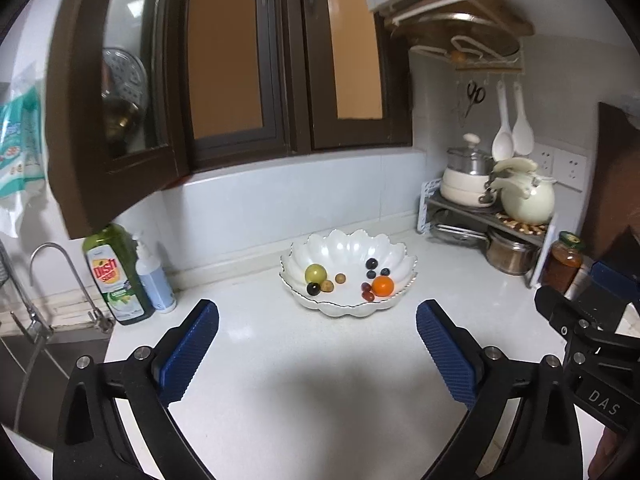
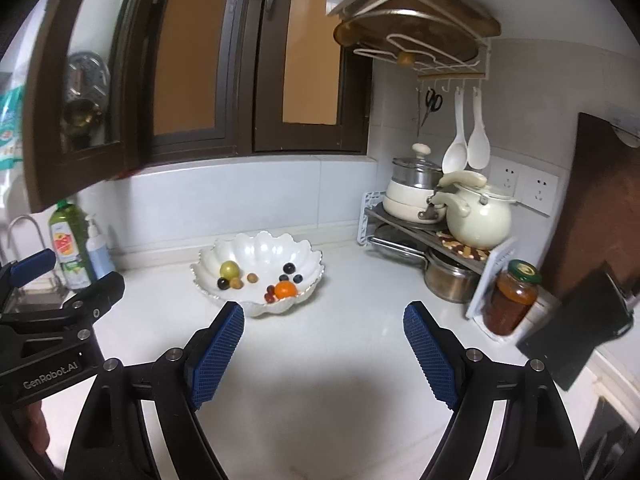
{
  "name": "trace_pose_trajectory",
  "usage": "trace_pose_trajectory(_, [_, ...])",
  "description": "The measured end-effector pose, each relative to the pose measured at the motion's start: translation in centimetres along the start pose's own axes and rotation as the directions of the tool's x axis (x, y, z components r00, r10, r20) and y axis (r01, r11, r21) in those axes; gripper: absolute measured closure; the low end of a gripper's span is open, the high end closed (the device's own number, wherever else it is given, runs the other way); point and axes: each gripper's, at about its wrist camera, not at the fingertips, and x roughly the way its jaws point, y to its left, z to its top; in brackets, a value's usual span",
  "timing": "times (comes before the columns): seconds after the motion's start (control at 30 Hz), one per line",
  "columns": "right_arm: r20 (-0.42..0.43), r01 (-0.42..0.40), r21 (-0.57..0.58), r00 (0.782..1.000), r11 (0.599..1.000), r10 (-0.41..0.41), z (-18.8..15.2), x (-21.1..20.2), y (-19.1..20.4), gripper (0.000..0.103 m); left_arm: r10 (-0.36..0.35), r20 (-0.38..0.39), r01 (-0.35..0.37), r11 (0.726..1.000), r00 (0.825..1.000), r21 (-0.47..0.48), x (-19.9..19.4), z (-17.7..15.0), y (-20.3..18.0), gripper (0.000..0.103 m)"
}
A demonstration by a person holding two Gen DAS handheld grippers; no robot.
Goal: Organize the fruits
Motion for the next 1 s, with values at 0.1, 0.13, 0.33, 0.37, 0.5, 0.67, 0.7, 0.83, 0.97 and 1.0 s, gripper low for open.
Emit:
trace_pose_trajectory(0.1, [0.012,-0.001,0.01,1.0,1.0,0.001,-0.8,-2.3,-0.5,0.02,0.008,0.025,-0.008,1.0,1.0,0.001,-2.6,-0.7,-0.4,0.0])
trace_pose_trajectory(0.13, [0.015,0.007,0.013,1.0,1.0,-0.007,-1.2,-3.3,-0.7,0.02,0.008,0.031,-0.008,1.0,0.999,0.002,-3.3,-0.9,-0.5,0.0])
trace_pose_trajectory(0.33, [0.04,0.029,0.0,0.999,1.0,-0.029,-2.6,-7.3,-1.0,0.019,-0.003,0.056,0.003,1.0,0.998,0.003,-7.2,-2.2,-0.9,0.0])
trace_pose_trajectory(0.37, [0.044,0.028,0.0,0.999,1.0,-0.028,-2.7,-7.7,-1.1,0.019,-0.006,0.058,0.006,1.0,0.998,0.003,-7.7,-2.4,-1.0,0.0])
trace_pose_trajectory(0.5, [0.064,0.023,0.0,0.998,1.0,-0.023,-3.5,-10.0,-1.2,0.019,-0.001,0.07,0.001,1.0,0.998,0.007,-9.7,-3.1,-1.3,0.0])
trace_pose_trajectory(0.67, [0.084,0.016,0.005,0.996,1.0,-0.016,-4.3,-12.0,-1.2,0.019,0.014,0.093,-0.015,1.0,0.996,0.011,-12.1,-4.0,-1.5,0.0])
trace_pose_trajectory(0.7, [0.089,0.016,0.004,0.996,1.0,-0.016,-4.4,-12.4,-1.3,0.019,0.015,0.099,-0.016,1.0,0.995,0.011,-12.5,-4.1,-1.6,0.0])
trace_pose_trajectory(0.83, [0.102,0.004,0.003,0.995,1.0,-0.005,-4.9,-13.8,-1.2,0.019,0.007,0.106,-0.008,1.0,0.994,0.009,-13.5,-4.4,-1.5,0.0])
trace_pose_trajectory(0.97, [0.105,-0.003,-0.002,0.994,1.0,0.003,-5.0,-14.4,-1.1,0.019,0.01,0.109,-0.01,1.0,0.994,0.003,-14.3,-4.6,-1.4,0.0])
trace_pose_trajectory(1.0, [0.106,-0.002,-0.004,0.994,1.0,0.002,-5.1,-14.5,-1.1,0.019,0.011,0.11,-0.011,1.0,0.994,0.003,-14.4,-4.7,-1.3,0.0])
